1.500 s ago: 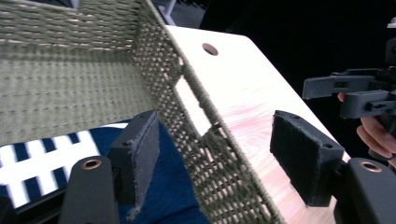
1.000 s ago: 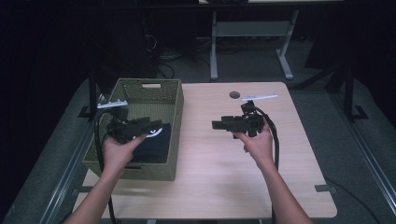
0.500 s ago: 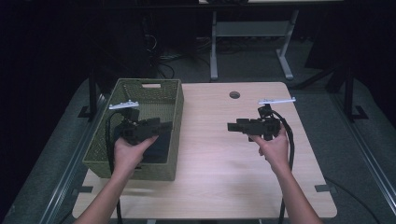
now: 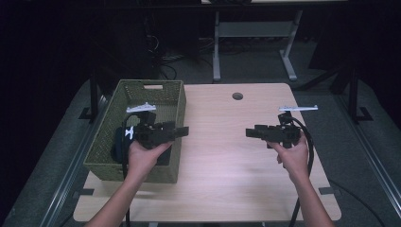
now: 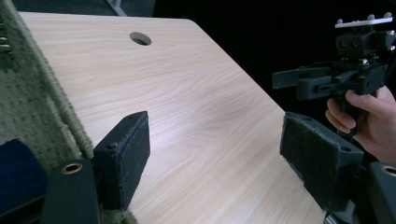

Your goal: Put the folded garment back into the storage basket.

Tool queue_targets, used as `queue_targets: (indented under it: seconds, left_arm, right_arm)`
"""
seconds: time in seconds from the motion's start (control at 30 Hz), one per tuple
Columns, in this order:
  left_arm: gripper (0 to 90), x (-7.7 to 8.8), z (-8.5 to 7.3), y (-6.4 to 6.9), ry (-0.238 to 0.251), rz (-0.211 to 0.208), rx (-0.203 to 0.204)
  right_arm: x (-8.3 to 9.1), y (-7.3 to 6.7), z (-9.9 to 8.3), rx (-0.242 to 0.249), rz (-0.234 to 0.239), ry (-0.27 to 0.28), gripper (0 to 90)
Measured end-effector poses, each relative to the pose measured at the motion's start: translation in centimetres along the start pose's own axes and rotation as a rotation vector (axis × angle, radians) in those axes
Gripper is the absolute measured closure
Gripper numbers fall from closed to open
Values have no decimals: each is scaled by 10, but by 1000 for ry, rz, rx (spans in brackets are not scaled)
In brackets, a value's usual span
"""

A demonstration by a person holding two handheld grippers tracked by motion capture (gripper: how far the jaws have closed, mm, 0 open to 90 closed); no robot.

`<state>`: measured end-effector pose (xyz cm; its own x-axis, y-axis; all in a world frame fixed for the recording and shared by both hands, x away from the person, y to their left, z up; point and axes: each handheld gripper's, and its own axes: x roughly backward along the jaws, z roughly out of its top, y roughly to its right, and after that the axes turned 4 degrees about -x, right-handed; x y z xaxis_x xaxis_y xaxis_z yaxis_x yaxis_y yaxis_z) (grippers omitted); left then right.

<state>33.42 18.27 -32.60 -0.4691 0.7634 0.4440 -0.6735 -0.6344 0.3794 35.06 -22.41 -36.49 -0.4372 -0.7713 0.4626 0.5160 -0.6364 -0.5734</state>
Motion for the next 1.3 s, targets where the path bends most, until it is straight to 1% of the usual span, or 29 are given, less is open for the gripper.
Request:
queue_targets:
  seconds: [0.1, 0.17, 0.2, 0.27, 0.3, 0.37, 0.47, 0.63, 0.7, 0.87, 0.93, 0.97, 1.07, 1.13, 1.3]
  left_arm:
    - [238, -3, 0, 4, -1, -6, -5]
    - [235, -3, 0, 7, -5, -9, -18]
    - [234, -4, 0, 9, -4, -16, -21]
    - [231, -7, -1, 13, -8, -23, -26]
    - [230, -9, -1, 16, -6, -28, -26]
    - [227, -14, -2, 20, -22, -32, -40]
    - [214, -21, -4, 25, -31, -42, -43]
    - [214, -30, -6, 32, -45, -58, -53]
    - [211, -33, -8, 36, -43, -63, -58]
    - [203, -42, -13, 45, -58, -79, -63]
    - [203, -46, -14, 50, -64, -81, -76]
    - [201, -48, -14, 51, -66, -83, -77]
    - [199, -52, -16, 56, -63, -91, -83]
    - [200, -54, -17, 59, -57, -102, -78]
    - [200, -58, -21, 64, -41, -110, -74]
  right_arm:
    - [6, 4, -3, 0, -6, 1, 330]
    - [10, 6, -7, -11, -2, 5, 328]
    - [12, 8, -9, -12, -4, -1, 327]
    - [16, 11, -13, -16, -5, 6, 327]
    - [17, 14, -15, -20, -6, 3, 327]
    - [21, 18, -20, -30, -9, 9, 327]
    - [27, 23, -27, -40, -19, 2, 325]
    - [37, 32, -36, -57, -31, 18, 325]
    - [40, 34, -39, -61, -36, 21, 325]
    - [47, 39, -48, -70, -54, 23, 324]
    - [49, 41, -52, -76, -58, 26, 324]
    - [51, 42, -54, -80, -57, 29, 324]
    - [55, 44, -58, -81, -65, 34, 323]
    - [58, 46, -60, -83, -67, 38, 323]
    - [65, 51, -65, -90, -83, 56, 322]
